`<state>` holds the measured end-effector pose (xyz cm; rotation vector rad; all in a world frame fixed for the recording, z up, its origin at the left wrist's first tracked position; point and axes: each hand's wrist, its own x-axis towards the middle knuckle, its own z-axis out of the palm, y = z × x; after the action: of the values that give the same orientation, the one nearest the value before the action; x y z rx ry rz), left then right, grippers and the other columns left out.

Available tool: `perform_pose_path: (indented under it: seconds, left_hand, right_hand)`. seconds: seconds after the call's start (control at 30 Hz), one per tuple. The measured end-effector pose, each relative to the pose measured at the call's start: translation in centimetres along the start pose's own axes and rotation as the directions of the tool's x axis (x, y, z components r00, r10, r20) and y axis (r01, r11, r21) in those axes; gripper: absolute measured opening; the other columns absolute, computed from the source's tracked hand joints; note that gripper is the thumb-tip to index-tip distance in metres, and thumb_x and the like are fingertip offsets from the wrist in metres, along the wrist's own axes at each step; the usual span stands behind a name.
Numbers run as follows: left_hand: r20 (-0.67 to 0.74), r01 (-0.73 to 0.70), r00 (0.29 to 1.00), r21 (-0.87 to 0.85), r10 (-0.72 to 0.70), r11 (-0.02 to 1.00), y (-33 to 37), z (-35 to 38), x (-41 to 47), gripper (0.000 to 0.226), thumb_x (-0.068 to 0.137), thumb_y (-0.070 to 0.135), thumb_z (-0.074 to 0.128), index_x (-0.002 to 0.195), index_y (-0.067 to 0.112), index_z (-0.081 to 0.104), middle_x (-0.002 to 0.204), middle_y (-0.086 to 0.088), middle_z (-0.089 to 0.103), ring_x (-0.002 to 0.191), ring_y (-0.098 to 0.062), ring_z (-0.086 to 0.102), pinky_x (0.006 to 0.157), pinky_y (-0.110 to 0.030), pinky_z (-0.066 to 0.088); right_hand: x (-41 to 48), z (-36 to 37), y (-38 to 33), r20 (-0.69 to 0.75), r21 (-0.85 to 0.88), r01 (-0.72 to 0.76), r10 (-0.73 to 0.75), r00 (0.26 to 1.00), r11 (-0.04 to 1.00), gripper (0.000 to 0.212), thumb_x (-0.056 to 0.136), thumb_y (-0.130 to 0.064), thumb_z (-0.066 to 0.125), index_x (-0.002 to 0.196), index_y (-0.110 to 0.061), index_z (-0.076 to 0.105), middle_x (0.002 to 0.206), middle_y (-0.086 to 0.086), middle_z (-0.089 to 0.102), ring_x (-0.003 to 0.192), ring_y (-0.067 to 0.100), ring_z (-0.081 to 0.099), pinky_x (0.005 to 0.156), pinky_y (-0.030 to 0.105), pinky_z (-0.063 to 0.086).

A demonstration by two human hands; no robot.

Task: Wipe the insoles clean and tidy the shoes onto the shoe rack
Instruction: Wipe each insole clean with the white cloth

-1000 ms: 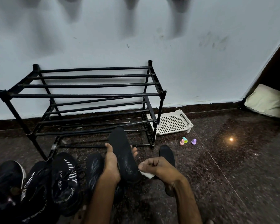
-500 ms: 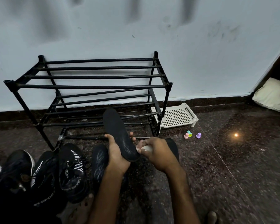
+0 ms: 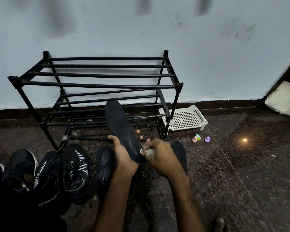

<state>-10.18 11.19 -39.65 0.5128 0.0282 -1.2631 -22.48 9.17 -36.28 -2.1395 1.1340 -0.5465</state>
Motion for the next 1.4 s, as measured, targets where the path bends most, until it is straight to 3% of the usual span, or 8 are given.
perform_pose_path:
  seconds: [0.1,0.27,0.43,0.6,0.77,0.93,1.1,1.4]
  left_hand:
    - [-0.036,-0.027,0.999,-0.006,0.026,1.000,-0.1,-0.2,0.0,0.082,0.082,0.084,0.028,0.104,0.014,0.064,0.087,-0.007,0.066,0.073,-0.022,0.059,0.084,-0.049,0.056]
    - [-0.003,-0.033,0.999,0.007,0.033,0.999,-0.2,0.5,-0.4,0.081,0.086,0.081,0.024,0.097,0.011,0.062,0.082,-0.007,0.064,0.068,-0.021,0.059,0.077,-0.040,0.056]
    - [-0.031,-0.042,0.999,-0.011,0.042,0.999,0.2,0.1,-0.1,0.080,0.084,0.083,0.027,0.096,0.012,0.063,0.080,-0.006,0.064,0.073,-0.021,0.056,0.091,-0.051,0.051]
    - [-0.030,-0.043,0.999,0.004,0.044,0.999,-0.1,0.7,-0.2,0.078,0.087,0.079,0.025,0.093,0.011,0.062,0.078,-0.007,0.063,0.077,-0.022,0.057,0.087,-0.048,0.053]
    - [-0.030,-0.046,0.998,-0.013,0.046,0.999,-0.4,0.4,-0.3,0.080,0.086,0.081,0.026,0.097,0.011,0.063,0.080,-0.006,0.063,0.079,-0.022,0.060,0.095,-0.053,0.049]
    - [-0.029,-0.064,0.997,0.026,0.065,0.998,-0.3,0.8,-0.3,0.077,0.088,0.078,0.025,0.096,0.011,0.061,0.082,-0.008,0.060,0.080,-0.023,0.060,0.092,-0.049,0.050]
    - [-0.049,-0.113,0.993,-0.026,0.112,0.993,0.5,-0.2,0.5,0.075,0.085,0.080,0.030,0.096,0.013,0.063,0.081,-0.007,0.060,0.078,-0.023,0.061,0.095,-0.055,0.048]
    - [-0.131,-0.135,0.977,0.228,0.168,0.964,1.3,-2.9,2.9,0.074,0.064,0.087,0.042,0.111,0.034,0.064,0.107,0.010,0.068,0.097,0.003,0.059,0.095,-0.044,0.049]
  right_hand:
    - [-0.2,-0.5,-0.9,0.224,0.151,-0.003,-0.031,0.974,0.989,0.008,0.082,-0.021,0.077,0.076,-0.020,0.073,0.083,-0.007,0.072,0.078,0.003,0.066,0.071,0.018,0.052]
    - [0.2,0.3,-0.6,-0.073,-0.007,-0.012,0.011,0.997,1.000,0.010,0.084,-0.025,0.074,0.077,-0.021,0.068,0.090,-0.006,0.065,0.084,0.009,0.061,0.078,0.028,0.051]
    - [-0.2,-0.8,-0.8,0.208,0.173,-0.024,-0.013,0.978,0.985,0.005,0.082,-0.023,0.078,0.081,-0.018,0.076,0.084,-0.006,0.072,0.078,0.003,0.066,0.071,0.019,0.053]
    - [0.2,-0.1,-0.5,-0.082,-0.021,-0.018,0.016,0.996,1.000,0.008,0.084,-0.025,0.074,0.080,-0.019,0.071,0.089,-0.007,0.064,0.082,0.007,0.060,0.073,0.021,0.047]
    - [0.0,-1.2,-1.0,0.221,0.136,-0.022,-0.008,0.975,0.990,0.005,0.081,-0.023,0.078,0.080,-0.018,0.076,0.085,-0.004,0.074,0.080,0.004,0.068,0.075,0.024,0.057]
    - [0.3,-0.8,-0.6,-0.049,-0.034,-0.056,0.055,0.997,0.998,0.008,0.084,-0.024,0.074,0.079,-0.019,0.072,0.087,-0.006,0.069,0.079,0.007,0.063,0.072,0.025,0.051]
    - [-0.2,-1.4,-0.6,0.219,0.124,-0.019,-0.009,0.976,0.992,0.006,0.080,-0.025,0.079,0.080,-0.020,0.076,0.083,-0.007,0.074,0.075,0.001,0.066,0.068,0.017,0.053]
    - [-0.2,-1.3,-1.1,0.191,0.085,-0.044,0.027,0.981,0.995,0.007,0.082,-0.023,0.078,0.077,-0.020,0.073,0.081,-0.008,0.072,0.074,-0.001,0.065,0.066,0.018,0.051]
